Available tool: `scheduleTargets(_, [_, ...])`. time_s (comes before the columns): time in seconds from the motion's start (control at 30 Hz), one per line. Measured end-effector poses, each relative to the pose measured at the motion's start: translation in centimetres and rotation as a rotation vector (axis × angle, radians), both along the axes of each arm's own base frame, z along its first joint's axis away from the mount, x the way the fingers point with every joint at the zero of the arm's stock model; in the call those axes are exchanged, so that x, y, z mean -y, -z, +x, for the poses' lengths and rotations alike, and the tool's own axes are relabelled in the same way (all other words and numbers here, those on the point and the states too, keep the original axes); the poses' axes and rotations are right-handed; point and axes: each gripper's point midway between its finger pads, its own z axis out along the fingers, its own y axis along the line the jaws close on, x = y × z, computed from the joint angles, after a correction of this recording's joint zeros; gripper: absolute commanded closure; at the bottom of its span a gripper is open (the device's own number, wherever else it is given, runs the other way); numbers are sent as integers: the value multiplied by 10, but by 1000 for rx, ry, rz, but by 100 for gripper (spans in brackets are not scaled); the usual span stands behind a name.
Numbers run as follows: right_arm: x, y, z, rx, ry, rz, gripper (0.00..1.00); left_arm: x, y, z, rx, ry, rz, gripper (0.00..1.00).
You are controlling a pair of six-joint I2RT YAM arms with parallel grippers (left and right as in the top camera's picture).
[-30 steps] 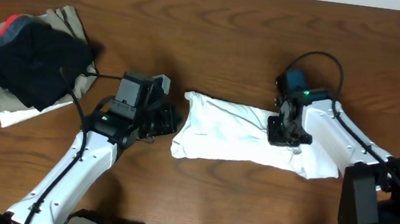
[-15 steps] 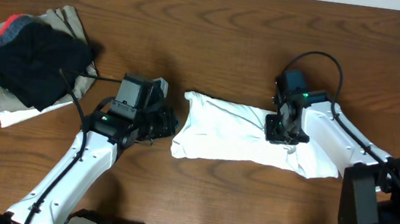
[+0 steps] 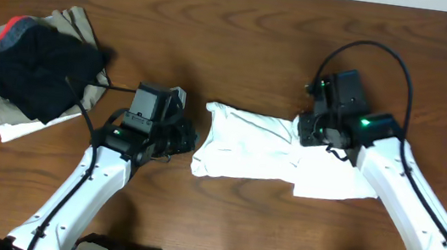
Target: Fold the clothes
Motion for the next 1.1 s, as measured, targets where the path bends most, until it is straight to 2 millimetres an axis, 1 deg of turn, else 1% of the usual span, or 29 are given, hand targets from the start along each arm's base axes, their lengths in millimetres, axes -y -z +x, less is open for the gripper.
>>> scheduleTargets(0.07, [8,0,1,1,24,-15,57,0,0,0,-1,0,0,88])
scheduleTargets(0.17, [17,8,4,-19,51,-35,58,0,1,-1,-4,-1,2,88])
scheduleTargets(0.27, [22,24,5,-62,65,-60,59,-1,2,-2,-10,-2,7,88])
scheduleTargets(0.4, [22,48,1,-138,63,-82,59,-2,2,-3,-13,-2,9,88])
scheduleTargets(0.47, [22,58,3,-156,63,-89,59,-2,2,-3,-12,-1,11,88])
scheduleTargets(0.6, [18,75,14,-158,62,-87,57,-2,3,-3,-13,-1,13,89])
scheduleTargets(0.7, [12,87,24,-148,53,-63,56,-2,3,-3,-12,2,14,89])
scheduleTargets(0.83, [-8,97,36,-127,1,21,54,-2,3,-4,-15,5,17,88])
scheduleTargets(0.9, [-17,99,38,-128,-29,64,54,-3,4,-5,-18,7,19,88])
scheduleTargets(1.03, [-22,98,36,-135,-47,90,54,-3,4,-5,-19,8,20,88])
scheduleTargets(1.1, [-22,100,31,-156,-54,93,53,-4,5,-6,-24,7,24,88])
